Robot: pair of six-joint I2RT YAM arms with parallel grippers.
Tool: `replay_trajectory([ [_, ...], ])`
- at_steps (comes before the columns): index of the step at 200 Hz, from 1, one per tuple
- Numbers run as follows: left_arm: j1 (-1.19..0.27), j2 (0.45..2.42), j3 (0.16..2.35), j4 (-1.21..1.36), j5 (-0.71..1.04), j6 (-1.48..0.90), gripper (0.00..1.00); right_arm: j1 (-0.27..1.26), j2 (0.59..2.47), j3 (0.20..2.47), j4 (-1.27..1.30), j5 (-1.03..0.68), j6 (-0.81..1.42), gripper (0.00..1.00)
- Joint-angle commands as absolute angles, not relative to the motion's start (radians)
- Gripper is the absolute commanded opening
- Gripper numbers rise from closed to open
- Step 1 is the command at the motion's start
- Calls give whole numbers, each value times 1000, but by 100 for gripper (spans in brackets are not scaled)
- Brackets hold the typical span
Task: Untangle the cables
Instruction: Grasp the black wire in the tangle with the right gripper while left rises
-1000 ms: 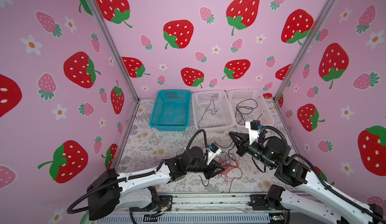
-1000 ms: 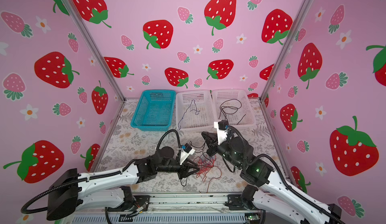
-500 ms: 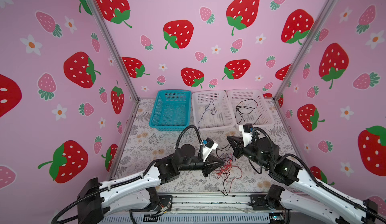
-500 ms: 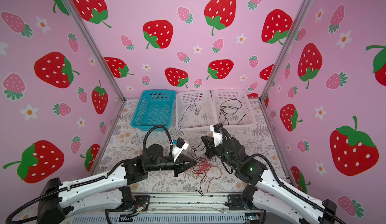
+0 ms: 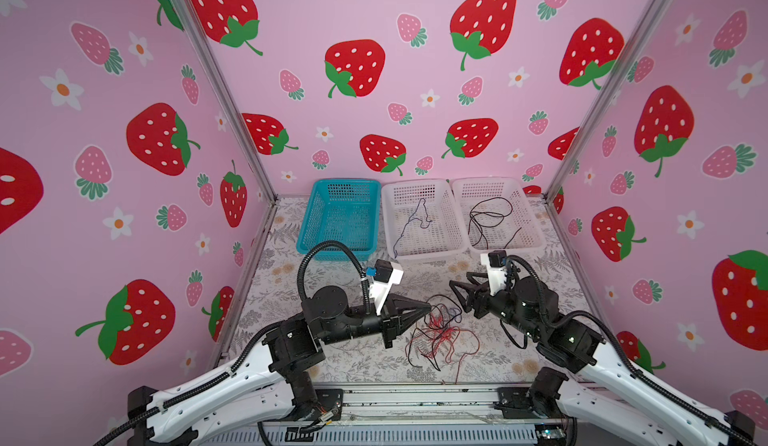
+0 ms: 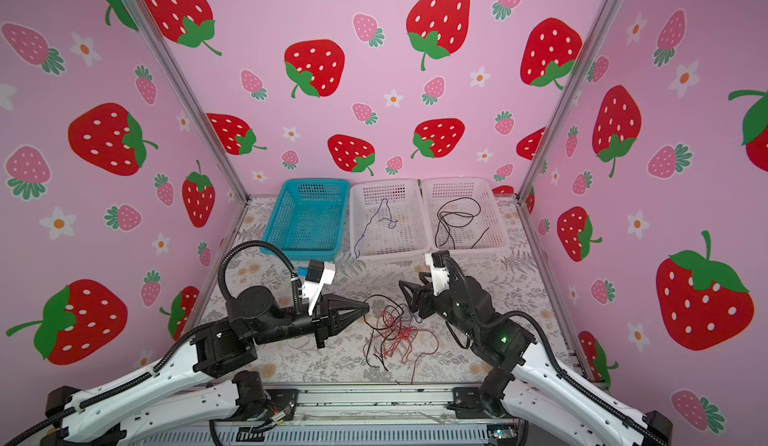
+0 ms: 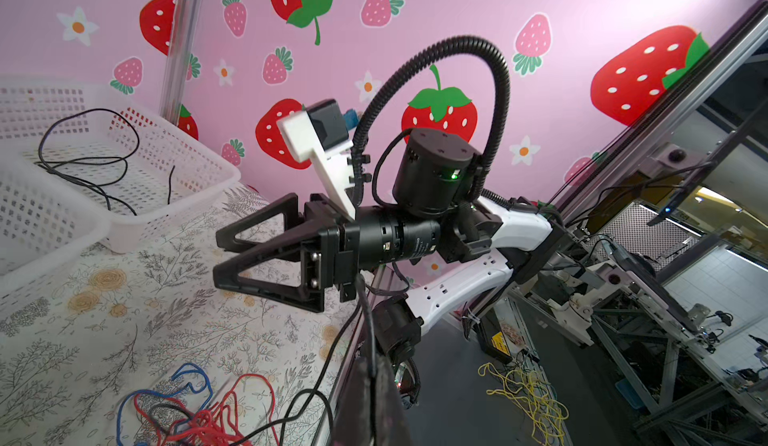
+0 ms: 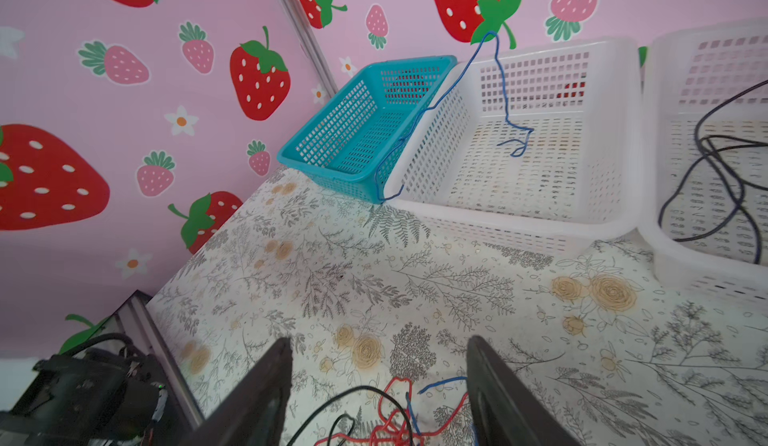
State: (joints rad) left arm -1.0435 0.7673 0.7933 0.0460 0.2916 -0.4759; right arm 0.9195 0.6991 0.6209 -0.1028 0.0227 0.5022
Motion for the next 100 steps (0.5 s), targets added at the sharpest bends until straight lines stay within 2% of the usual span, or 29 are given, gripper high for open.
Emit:
replay_trajectory([
  [1,-1045,747,862,-4,265,-467,0,913,667,577,-48,-110,494,66],
  [29,-1045,711,905,-67,207,-435,0,914,658,541,-46,-103,506,66],
  [69,-1045,684,985,-93,109,-409,0,913,635,472,88,-253,490,66],
  [100,-1046,719,1047,-117,43,-421,0,914,574,493,158,-295,439,68],
])
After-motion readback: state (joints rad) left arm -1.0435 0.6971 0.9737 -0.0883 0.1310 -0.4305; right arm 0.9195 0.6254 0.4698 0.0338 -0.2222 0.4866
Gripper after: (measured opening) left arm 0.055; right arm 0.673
